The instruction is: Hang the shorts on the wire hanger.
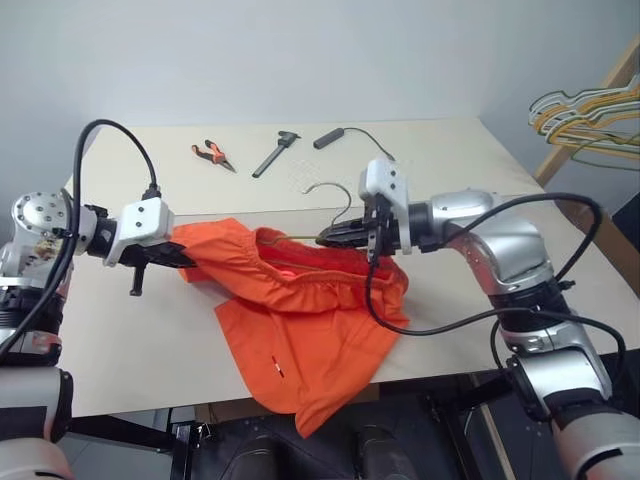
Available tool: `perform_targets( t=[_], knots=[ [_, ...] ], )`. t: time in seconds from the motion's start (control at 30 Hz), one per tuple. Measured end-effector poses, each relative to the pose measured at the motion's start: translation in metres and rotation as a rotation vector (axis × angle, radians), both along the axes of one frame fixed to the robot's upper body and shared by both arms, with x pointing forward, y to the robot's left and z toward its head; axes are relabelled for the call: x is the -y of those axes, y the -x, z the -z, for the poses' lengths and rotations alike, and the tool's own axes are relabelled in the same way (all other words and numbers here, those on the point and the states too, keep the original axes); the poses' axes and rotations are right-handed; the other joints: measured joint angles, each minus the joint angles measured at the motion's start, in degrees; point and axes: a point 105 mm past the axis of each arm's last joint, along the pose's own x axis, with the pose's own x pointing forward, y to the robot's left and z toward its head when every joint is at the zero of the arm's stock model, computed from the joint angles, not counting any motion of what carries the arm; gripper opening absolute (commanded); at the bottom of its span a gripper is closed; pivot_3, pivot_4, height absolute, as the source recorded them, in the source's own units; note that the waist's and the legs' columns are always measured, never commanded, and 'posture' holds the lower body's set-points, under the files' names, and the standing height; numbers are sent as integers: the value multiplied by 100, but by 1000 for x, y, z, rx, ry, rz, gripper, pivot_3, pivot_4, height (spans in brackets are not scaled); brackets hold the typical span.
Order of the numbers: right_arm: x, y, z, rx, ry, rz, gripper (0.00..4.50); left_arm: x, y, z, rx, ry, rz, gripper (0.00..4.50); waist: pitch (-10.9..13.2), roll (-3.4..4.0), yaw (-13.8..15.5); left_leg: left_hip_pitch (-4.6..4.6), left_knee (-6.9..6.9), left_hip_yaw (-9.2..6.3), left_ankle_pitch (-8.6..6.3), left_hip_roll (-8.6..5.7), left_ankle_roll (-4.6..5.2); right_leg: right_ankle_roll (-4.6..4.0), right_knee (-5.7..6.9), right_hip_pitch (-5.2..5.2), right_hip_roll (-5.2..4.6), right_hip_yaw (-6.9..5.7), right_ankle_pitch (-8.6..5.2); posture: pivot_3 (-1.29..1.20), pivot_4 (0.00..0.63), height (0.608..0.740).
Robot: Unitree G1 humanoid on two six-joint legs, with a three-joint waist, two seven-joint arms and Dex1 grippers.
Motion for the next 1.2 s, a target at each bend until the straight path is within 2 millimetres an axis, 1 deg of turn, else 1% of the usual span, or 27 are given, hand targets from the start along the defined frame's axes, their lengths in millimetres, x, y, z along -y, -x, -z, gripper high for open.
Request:
perform_targets(
  t=[0.3, 0.33, 0.37, 0.5, 0.57, 0.6, 0.63, 0.77, 0.83, 0.9, 1.03, 1.2],
  knots=[
    [-1, -1, -21, 4, 28, -11, 0, 1, -3, 6, 15, -48, 2, 24, 0, 0, -6, 0, 0, 0, 0, 0, 0, 0, 0, 0, 0, 0, 0, -68, 56, 740],
    [-1, -1, -24, 0, 29, -13, 0, 1, -3, 7, 16, -55, 2, 455, 0, 0, -7, 0, 0, 1, 0, 0, 0, 0, 0, -1, 0, 0, 0, -68, 56, 740],
    [-2, -2, -26, -9, 30, -14, 0, 0, -3, 8, 17, -61, -1, 668, 0, 0, -7, 0, 0, 1, 0, 0, 0, 0, 0, -1, 0, 0, 0, -68, 56, 740],
    [1, -5, -29, -30, 37, 1, 0, -1, 0, 14, -7, -62, -1, 1902, 0, 0, -11, -1, -1, 1, 0, 0, 0, 0, -1, -2, 0, 0, 0, -68, 56, 740],
    [2, -6, -29, -37, 44, 9, 0, -3, 2, 13, -17, -55, 7, 2588, 0, 0, -13, -1, 0, 1, 0, 1, 0, 0, 0, -3, 0, 0, 0, -68, 56, 740],
    [2, -7, -30, -38, 49, 12, 0, -3, 3, 9, -11, -43, 9, 2968, 0, 0, -13, -1, 0, 1, -1, 1, 1, 0, 1, -3, 0, 0, 0, -63, 49, 740],
    [2, -8, -30, -40, 52, 13, 0, -4, 3, 5, 1, -33, 10, 3226, 0, 0, -13, -2, 0, 1, -1, 1, 1, 0, 0, -4, 0, 0, 0, -63, 49, 740],
    [2, -9, -34, -31, 66, 10, 0, 5, 2, -27, 63, 64, 38, 4482, -1, 0, -2, -3, 1, 1, 0, 1, 0, 0, 0, -2, 0, 0, 0, -62, 44, 740],
    [1, -9, -33, -35, 73, 7, 0, 19, -2, -43, 102, 145, 67, 4482, -3, 0, 10, -3, 2, 0, 0, 0, 0, 0, 0, 1, -2, -2, 0, -59, 40, 740],
    [-2, -8, -30, -41, 83, -3, 0, 36, -6, -50, 121, 203, 104, 4482, -11, 2, 4, -2, 3, 0, 0, -1, -1, 1, 0, 2, -3, -2, 0, -58, 38, 740],
    [-4, -7, -30, -41, 93, -14, 0, 65, -12, -40, 90, 233, 177, 4482, -24, 2, -20, -2, 2, 0, 16, -2, -27, 1, 1, 1, -2, -2, 1, -68, 32, 740],
    [-8, -5, -35, -26, 94, -32, 0, 83, -22, -29, 40, 180, 212, 4482, -26, 1, -120, -2, 1, 0, 17, -4, -28, 1, 0, 0, -2, -1, 1, -84, 29, 740]
  ],
)
